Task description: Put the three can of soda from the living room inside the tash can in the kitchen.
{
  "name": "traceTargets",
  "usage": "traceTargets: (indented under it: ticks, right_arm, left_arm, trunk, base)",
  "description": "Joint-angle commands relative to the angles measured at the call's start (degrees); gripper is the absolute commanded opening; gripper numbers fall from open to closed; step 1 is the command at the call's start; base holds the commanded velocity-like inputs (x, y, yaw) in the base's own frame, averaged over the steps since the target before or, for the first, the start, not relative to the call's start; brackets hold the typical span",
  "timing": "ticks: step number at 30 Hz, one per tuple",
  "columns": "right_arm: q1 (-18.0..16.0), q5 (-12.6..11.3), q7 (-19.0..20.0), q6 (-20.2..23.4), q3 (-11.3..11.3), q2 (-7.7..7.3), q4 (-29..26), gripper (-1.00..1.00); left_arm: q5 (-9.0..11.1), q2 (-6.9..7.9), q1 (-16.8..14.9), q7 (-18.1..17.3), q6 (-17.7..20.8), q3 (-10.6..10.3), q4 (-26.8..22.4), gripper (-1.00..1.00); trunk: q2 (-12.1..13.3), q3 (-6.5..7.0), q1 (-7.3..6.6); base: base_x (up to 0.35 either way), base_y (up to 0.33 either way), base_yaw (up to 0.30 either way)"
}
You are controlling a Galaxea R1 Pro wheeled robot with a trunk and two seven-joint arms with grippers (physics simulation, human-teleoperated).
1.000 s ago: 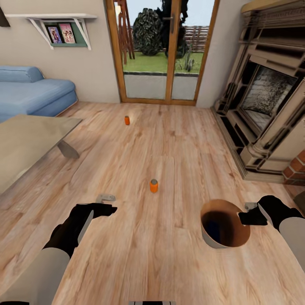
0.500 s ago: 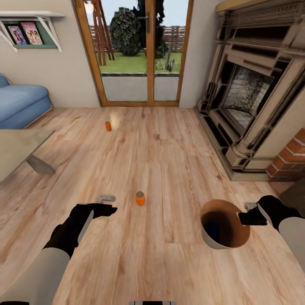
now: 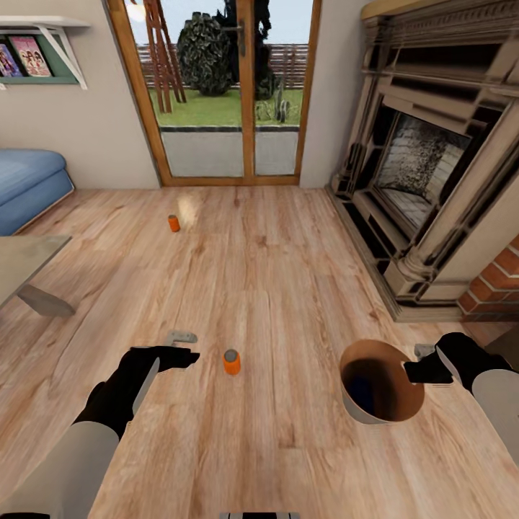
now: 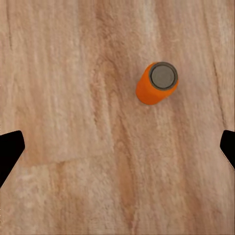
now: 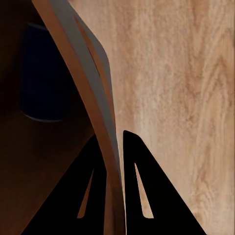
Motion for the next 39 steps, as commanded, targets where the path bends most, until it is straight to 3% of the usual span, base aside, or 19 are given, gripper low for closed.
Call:
traceTargets:
  ticks: [1,12,26,39]
  right_arm:
    - [-0.03,-0.73,0.21,0.13,-0.25,0.02,0.0,-1.0]
    - [-0.03,-0.73,0.18,0.07,-0.24,0.13,0.02,-1.0]
    - [-0.03,-0.73,0.06,0.07,-0.25,0.2,-0.03,-1.0]
    - [-0.03,-0.73,0.01,0.07,-0.21,0.57,-0.01,-1.0]
  left_arm:
    - [0.0,-0.01,0.0,-0.02,0.0,0.0,0.0,1.0]
    - [0.0,-0.06,0.0,0.02,0.15,-0.01,0.0,1.0]
    - [0.01,-0.06,0.01,0.01,0.52,-0.01,0.05,1.0]
    - [-0.09,-0.06,0.04,0.12,0.87,-0.01,0.11,1.0]
  trunk:
    - [0.0,0.01,0.0]
    - [0.0,0.03,0.0]
    - [0.0,0.64,0.0]
    - [0.0,0.66,0.0]
  base:
    - [0.322,0.0,-0.002]
    - [0.322,0.0,-0.01]
    - [0.311,0.0,-0.134]
    - [0.084,0.0,-0.006]
